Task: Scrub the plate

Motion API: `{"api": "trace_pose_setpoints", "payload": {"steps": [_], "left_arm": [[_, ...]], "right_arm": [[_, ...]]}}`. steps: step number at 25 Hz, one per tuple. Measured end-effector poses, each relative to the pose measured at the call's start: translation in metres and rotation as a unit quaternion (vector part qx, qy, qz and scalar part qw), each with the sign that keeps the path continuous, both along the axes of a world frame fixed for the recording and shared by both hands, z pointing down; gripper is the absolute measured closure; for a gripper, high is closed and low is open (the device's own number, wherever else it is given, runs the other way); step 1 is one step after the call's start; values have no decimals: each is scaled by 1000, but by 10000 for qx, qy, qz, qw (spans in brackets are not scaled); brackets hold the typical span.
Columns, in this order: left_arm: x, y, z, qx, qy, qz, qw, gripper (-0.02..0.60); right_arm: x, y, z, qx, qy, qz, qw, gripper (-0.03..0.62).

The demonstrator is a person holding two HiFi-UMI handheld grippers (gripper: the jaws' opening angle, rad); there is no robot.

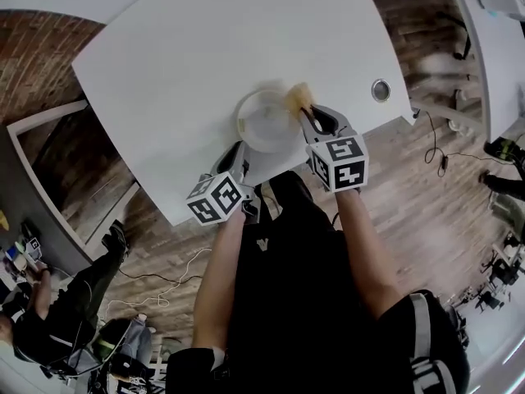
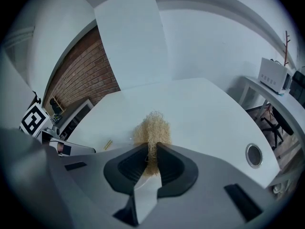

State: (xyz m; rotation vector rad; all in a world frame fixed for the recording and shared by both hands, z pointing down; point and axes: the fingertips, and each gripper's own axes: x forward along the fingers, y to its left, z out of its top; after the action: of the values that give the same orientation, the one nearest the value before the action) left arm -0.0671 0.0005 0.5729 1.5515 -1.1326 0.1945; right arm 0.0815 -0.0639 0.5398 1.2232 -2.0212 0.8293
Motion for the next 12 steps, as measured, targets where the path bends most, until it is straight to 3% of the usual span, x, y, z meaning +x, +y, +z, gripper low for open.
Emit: {"api": "trace_pose_setpoints", "payload": {"steps": [7, 12], "left_arm": [[-1, 6, -22, 232, -145, -50, 9996, 557], [-2, 11, -52, 601, -349, -95, 9975, 560]], "right_arm": [[-5, 18, -25, 208, -265, -28, 9994, 549], [-5, 32, -52, 491, -459, -63, 9977, 549]]}}
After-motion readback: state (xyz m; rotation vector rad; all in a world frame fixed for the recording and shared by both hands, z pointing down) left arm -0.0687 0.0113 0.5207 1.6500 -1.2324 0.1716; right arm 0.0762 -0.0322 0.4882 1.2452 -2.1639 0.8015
